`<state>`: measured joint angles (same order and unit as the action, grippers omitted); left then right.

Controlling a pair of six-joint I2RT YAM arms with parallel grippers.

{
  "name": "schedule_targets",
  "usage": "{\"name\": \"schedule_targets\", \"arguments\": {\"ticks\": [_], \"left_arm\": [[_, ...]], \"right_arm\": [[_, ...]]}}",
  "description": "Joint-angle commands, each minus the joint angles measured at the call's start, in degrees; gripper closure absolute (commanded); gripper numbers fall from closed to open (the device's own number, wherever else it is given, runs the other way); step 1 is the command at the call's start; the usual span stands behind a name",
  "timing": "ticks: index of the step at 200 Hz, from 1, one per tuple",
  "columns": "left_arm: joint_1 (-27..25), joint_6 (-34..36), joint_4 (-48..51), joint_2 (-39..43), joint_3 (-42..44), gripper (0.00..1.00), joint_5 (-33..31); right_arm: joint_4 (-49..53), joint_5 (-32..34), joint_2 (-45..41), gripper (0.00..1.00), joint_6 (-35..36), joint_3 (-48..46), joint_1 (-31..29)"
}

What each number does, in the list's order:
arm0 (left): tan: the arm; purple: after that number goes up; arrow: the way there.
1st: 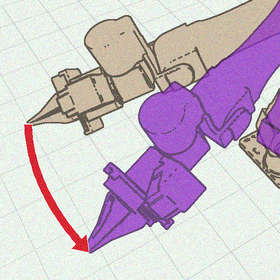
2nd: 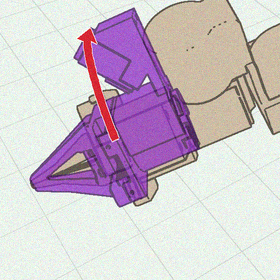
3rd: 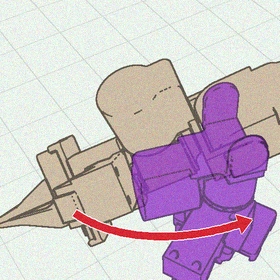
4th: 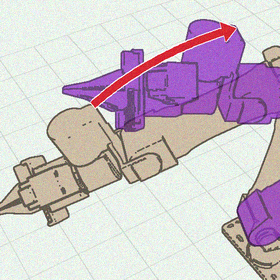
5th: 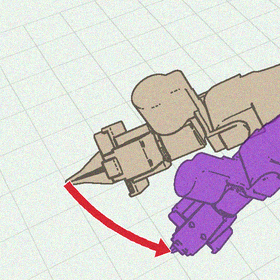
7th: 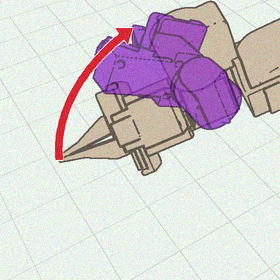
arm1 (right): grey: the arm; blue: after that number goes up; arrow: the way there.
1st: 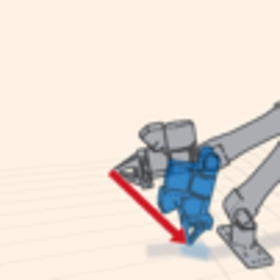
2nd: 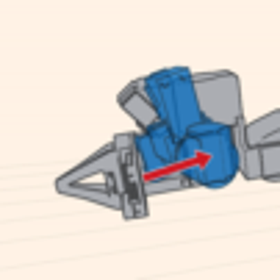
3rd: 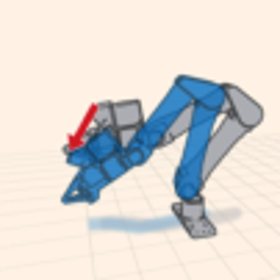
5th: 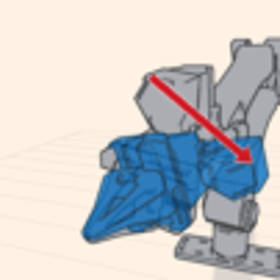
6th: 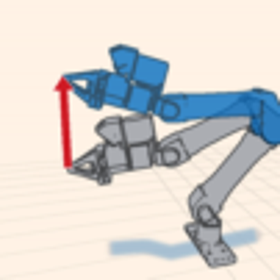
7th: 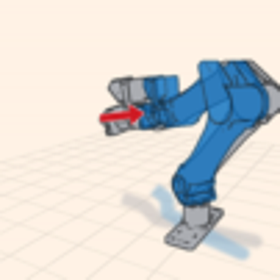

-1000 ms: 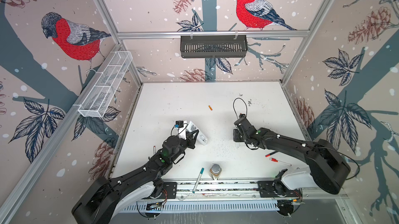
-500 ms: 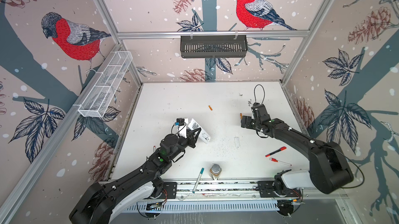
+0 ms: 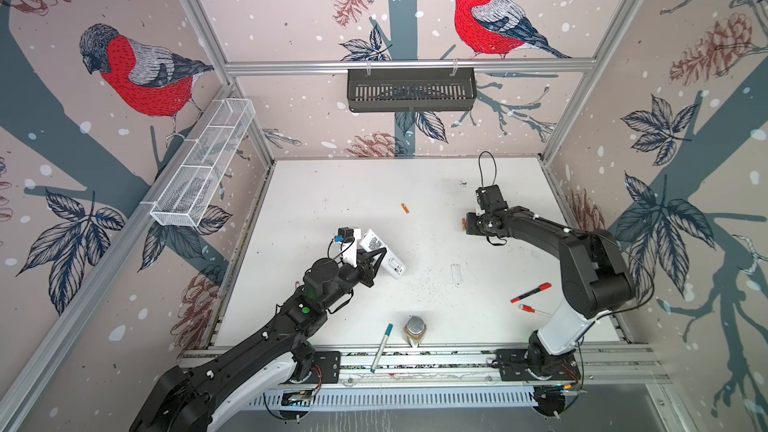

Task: Load the batteries into the remote control
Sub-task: 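Move the right gripper over the orange battery farther from the robot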

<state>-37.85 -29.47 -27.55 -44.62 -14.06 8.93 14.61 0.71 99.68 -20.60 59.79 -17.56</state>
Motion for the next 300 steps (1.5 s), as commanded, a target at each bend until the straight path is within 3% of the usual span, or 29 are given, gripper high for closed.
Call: {"name": "schedule_targets", "arguments": {"ticks": [1, 79, 120, 177, 231, 300], "left_arm": [[0.2, 1.6, -0.3, 0.9, -0.2, 1.00, 1.0], [1.0, 2.2, 4.3, 5.0, 1.1, 1.00, 1.1], [1.7, 1.5, 14.1, 7.9, -1.3, 1.00, -5.0], [2.2, -0.5, 24.6, 14.6, -2.6, 1.00, -10.2], [2.2, -2.3, 27.7, 20.9, -0.9, 1.00, -10.5], [2.3, -2.8, 27.9, 21.6, -0.7, 1.00, -10.3]], "right_arm": [[0.8, 0.8, 2.7, 0.55, 1.3, 2.1, 0.0], [1.3, 0.6, 7.6, 0.55, 2.0, 7.1, -1.2], [-1.0, -0.6, 7.3, 0.52, 5.7, 9.3, -7.1], [2.6, 1.5, 17.4, 0.52, 6.9, 23.7, -15.2], [5.4, 0.7, 26.6, 0.52, 7.8, 36.0, -17.7], [8.8, 0.5, 33.9, 0.56, 8.9, 45.2, -19.2]]}}
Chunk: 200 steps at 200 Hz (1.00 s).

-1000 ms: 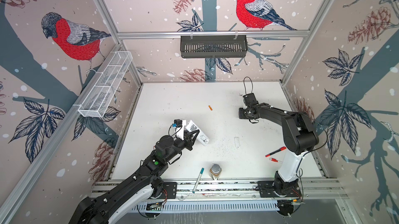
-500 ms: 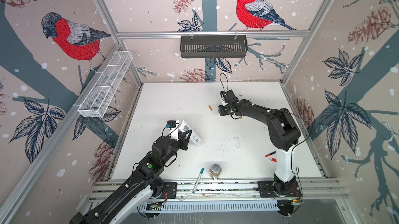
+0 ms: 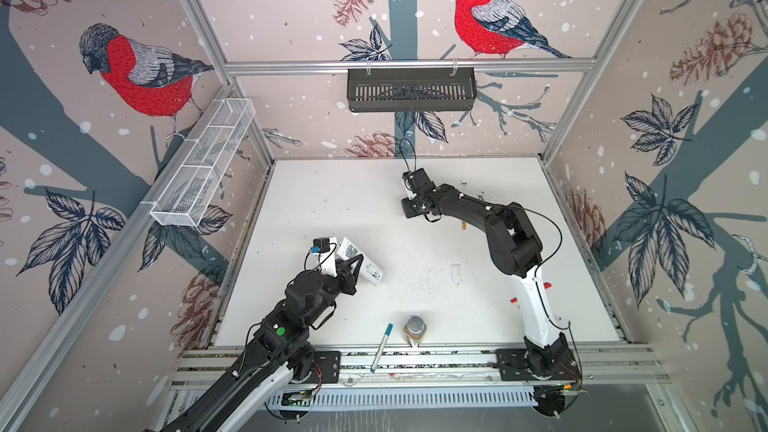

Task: Load the batteries into the remote control
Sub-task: 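Move the right gripper over the orange battery farther from the robot, then close the right gripper on the orange battery and lift it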

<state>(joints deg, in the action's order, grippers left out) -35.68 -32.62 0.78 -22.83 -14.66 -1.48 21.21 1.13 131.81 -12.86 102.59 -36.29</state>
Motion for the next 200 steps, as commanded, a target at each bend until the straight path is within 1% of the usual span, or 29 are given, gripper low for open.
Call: {"name": "schedule_targets", "arguments": {"ticks": [1, 55, 94, 111, 140, 154, 200], "left_arm": [[0.1, 0.3, -0.4, -0.2, -0.2, 1.00, 0.1], [0.1, 0.1, -0.4, 0.1, 0.1, 1.00, -0.1], [0.1, 0.2, -0.7, -0.4, 0.2, 1.00, -0.1], [0.1, 0.3, -0.8, -0.5, 0.1, 1.00, 0.1], [0.1, 0.2, -0.9, -0.4, 0.2, 1.00, 0.1], [0.1, 0.1, -0.9, -0.5, 0.2, 1.00, 0.3], [0.1, -0.3, -0.9, -0.6, 0.3, 1.00, 0.7]], "right_arm": [[2.2, 0.1, 1.9, 0.56, 1.2, 2.5, -0.4], [3.1, 1.0, 4.2, 0.62, 1.8, 4.2, -0.8], [3.0, 1.8, 4.2, 0.68, 1.7, 3.8, -1.1], [3.1, 2.2, 4.4, 0.73, 1.7, 4.0, -1.2], [3.1, 2.4, 4.1, 0.77, 1.9, 3.9, -1.4], [3.0, 2.6, 3.7, 0.80, 2.4, 3.8, -1.5], [3.0, 3.8, 2.4, 0.83, 3.2, 3.1, -2.0]]}}
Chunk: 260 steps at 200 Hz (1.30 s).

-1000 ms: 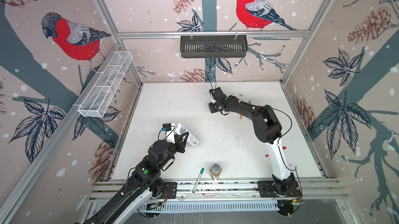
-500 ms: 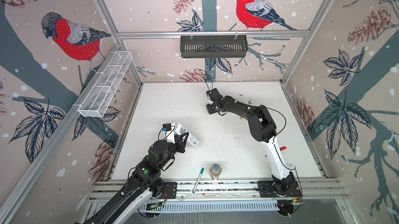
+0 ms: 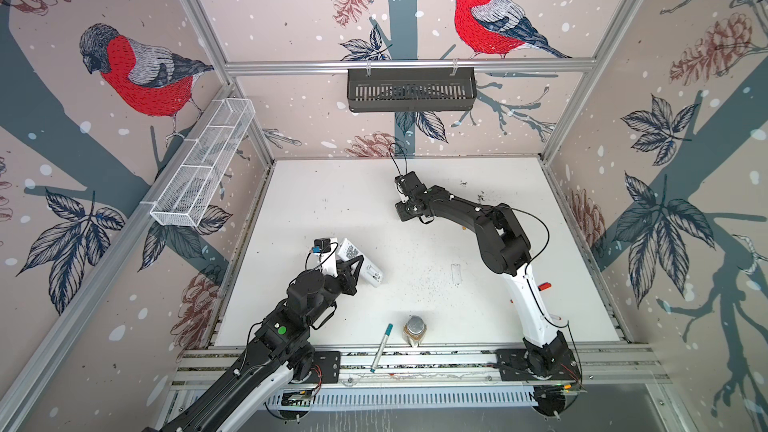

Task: Load the batteries into the remote control
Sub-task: 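Close the right gripper on the orange battery and lift it, then carry the battery with the right gripper over the remote's open compartment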

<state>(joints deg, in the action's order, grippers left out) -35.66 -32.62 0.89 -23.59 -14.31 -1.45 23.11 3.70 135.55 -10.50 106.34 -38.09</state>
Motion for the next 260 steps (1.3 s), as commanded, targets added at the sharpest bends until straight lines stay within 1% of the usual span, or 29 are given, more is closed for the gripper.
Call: {"name": "schedule_targets", "arguments": {"ticks": [1, 41, 93, 137, 196, 230, 260], "left_arm": [[0.1, -0.3, -1.1, 0.1, 0.0, 1.00, 0.6], [0.1, -0.7, -1.9, -0.4, 0.2, 1.00, 1.4], [0.1, -1.0, -6.0, -4.1, 0.2, 1.00, 3.7], [0.1, -1.1, -13.2, -10.8, 0.2, 1.00, 8.0], [0.1, -2.4, -25.0, -22.1, -0.8, 1.00, 14.9], [0.1, -2.9, -28.1, -27.7, -2.4, 1.00, 17.0], [0.1, -4.4, -33.1, -31.9, -3.1, 1.00, 20.3]], "right_arm": [[1.0, 1.3, -1.4, 0.83, 0.8, -0.7, -0.3], [-1.1, 2.0, -6.2, 0.86, 1.4, -4.8, -0.4], [-5.8, -0.3, -16.4, 0.86, 0.8, -16.3, -0.5], [-12.6, -1.1, -28.9, 0.86, -0.3, -32.4, -2.2], [-19.3, 2.7, -45.9, 0.87, -1.7, -52.5, -7.5], [-21.9, 3.3, -56.3, 0.87, -2.0, -61.0, -9.7], [-21.7, 3.2, -63.1, 0.87, -1.5, -64.9, -10.9]]}}
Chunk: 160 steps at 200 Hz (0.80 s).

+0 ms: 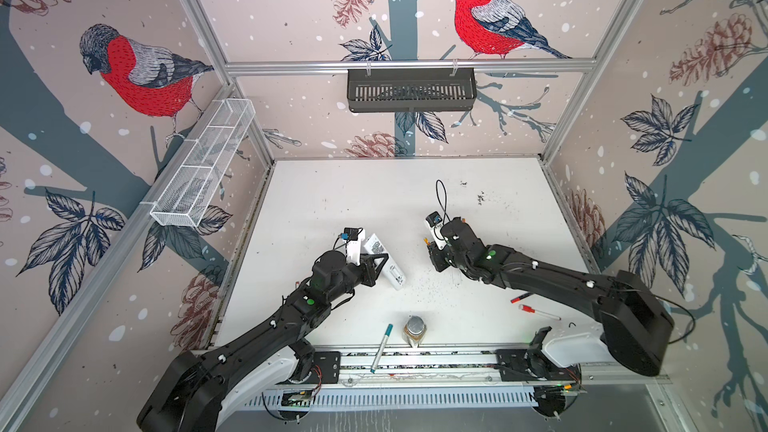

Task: Load the batteries into the remote control
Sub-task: 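Carry the battery with the right gripper over the remote's open compartment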

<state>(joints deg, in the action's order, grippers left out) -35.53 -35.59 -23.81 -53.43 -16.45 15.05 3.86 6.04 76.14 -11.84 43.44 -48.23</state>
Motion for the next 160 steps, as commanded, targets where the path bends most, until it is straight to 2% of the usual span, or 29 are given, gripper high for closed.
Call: {"name": "schedule_targets", "arguments": {"ticks": [1, 47, 103, 125, 160], "left_arm": [[-0.1, -1.4, -8.5, -2.2, -0.9, 1.00, 3.8], [1.2, -2.1, -8.8, -5.9, -4.8, 1.00, 10.2], [8.0, -4.1, -12.7, -8.0, -5.0, 1.00, 23.7], [9.4, -7.1, -16.4, -9.9, -4.7, 1.00, 25.8], [10.8, -8.1, -15.8, -12.4, -5.4, 1.00, 26.4]], "right_arm": [[-2.5, 0.9, -3.9, 0.87, -0.2, -2.1, -0.8], [-2.6, -0.2, -10.5, 0.86, 0.6, -6.2, -2.7], [-4.2, -0.6, -10.4, 0.86, 1.8, -6.1, -6.6], [-4.6, -0.4, -9.7, 0.86, 2.2, -5.3, -7.8], [-4.7, 0.0, -8.9, 0.86, 2.0, -3.5, -9.9]]}}
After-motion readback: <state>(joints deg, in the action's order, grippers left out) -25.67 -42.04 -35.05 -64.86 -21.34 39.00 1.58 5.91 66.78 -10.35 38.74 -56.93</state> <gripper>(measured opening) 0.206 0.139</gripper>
